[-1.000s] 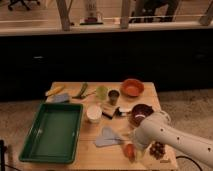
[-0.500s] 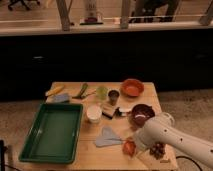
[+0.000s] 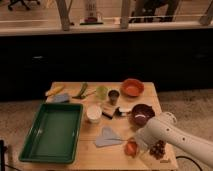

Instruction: Place apple in paper cup

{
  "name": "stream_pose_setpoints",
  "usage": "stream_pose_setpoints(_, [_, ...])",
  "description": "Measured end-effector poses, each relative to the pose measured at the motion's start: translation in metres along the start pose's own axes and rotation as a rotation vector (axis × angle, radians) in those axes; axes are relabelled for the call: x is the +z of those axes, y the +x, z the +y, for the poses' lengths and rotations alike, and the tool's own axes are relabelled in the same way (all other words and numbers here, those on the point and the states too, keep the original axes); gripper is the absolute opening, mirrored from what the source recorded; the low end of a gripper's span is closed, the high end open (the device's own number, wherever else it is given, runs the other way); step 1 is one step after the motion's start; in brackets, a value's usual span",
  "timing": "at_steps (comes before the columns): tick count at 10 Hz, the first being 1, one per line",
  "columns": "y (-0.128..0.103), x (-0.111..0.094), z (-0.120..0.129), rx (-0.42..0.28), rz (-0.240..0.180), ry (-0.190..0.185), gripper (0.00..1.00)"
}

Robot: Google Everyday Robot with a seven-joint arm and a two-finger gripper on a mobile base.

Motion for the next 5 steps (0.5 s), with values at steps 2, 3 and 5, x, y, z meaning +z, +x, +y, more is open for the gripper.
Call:
stream_pose_setpoints(2, [0.002,-0.005,-0.002,-0.008,0.003,0.002,0.0])
stream_pose_setpoints(3, [0.003,-0.009,-0.003,-0.013,0.007,0.003,0.0])
stream_pose_setpoints(5, [0.005,-0.019,-0.006,-0.032,0.014,0.002,0.0])
